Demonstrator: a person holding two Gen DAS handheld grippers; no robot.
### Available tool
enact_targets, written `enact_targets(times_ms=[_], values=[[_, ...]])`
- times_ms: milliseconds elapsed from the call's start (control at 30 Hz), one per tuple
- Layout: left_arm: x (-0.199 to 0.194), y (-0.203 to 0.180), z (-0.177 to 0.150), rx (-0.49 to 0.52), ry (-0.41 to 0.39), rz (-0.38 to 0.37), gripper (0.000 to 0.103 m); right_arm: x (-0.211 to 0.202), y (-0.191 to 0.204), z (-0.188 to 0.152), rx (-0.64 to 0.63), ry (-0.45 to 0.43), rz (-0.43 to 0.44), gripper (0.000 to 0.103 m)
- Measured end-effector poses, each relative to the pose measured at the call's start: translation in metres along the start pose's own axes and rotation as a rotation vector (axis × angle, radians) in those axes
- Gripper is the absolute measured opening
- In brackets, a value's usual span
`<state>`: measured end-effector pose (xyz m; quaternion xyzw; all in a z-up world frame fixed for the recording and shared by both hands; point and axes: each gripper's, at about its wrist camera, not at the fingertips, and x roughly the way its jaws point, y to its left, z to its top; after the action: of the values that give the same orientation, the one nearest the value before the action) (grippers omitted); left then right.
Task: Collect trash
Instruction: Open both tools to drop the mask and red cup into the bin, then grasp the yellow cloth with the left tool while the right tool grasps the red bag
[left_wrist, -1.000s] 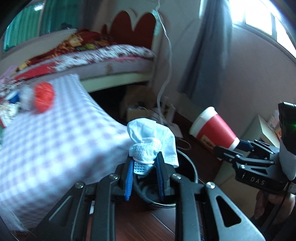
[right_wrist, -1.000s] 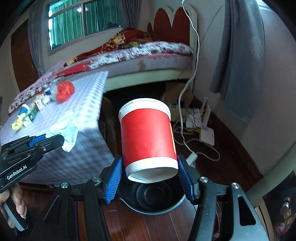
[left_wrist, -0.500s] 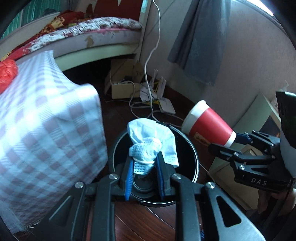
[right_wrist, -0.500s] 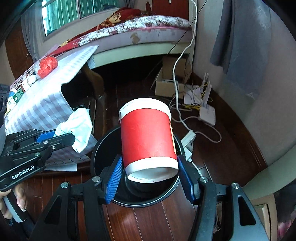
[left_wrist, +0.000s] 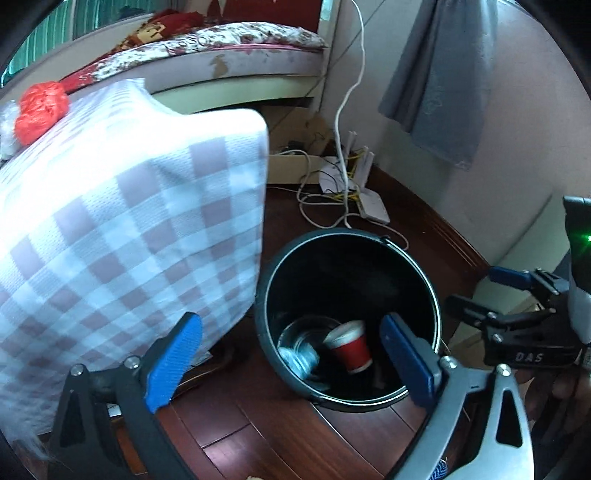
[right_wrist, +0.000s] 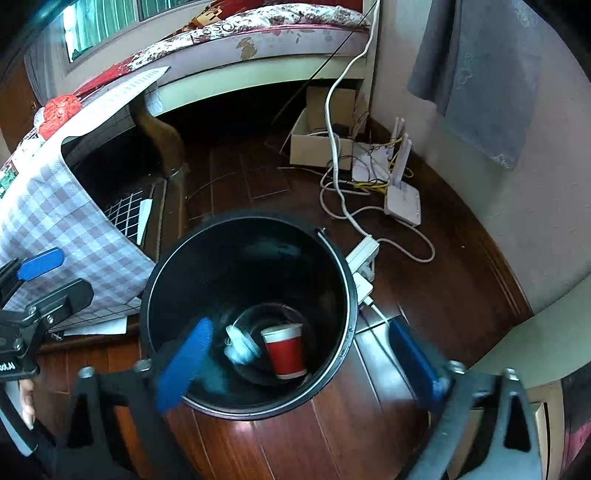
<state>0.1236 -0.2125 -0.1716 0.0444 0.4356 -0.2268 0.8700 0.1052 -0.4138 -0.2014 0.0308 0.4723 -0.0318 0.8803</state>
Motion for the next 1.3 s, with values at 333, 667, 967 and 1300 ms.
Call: enact_targets(times_ms=[333, 667, 967, 1300], values=[[-0.017, 0.004, -0.004, 0.020, -0.037, 0.041, 0.100, -0.013, 0.011, -0.001, 0.011, -0.041, -0.001, 0.102], [-0.045, 0.015, -0.009, 0.006, -0.084, 0.068, 0.100, -0.047, 0.022, -0.002, 0.025, -0.095, -0.002, 0.102], [-0.071, 0.036, -0.012, -0.031, -0.120, 0.107, 0.100, -0.071, 0.046, -0.005, 0.018, -0.127, 0.021, 0.102], [-0.100, 0.070, -0.017, -0.100, -0.167, 0.158, 0.101, -0.091, 0.100, 0.013, -0.054, -0.172, 0.081, 0.102]])
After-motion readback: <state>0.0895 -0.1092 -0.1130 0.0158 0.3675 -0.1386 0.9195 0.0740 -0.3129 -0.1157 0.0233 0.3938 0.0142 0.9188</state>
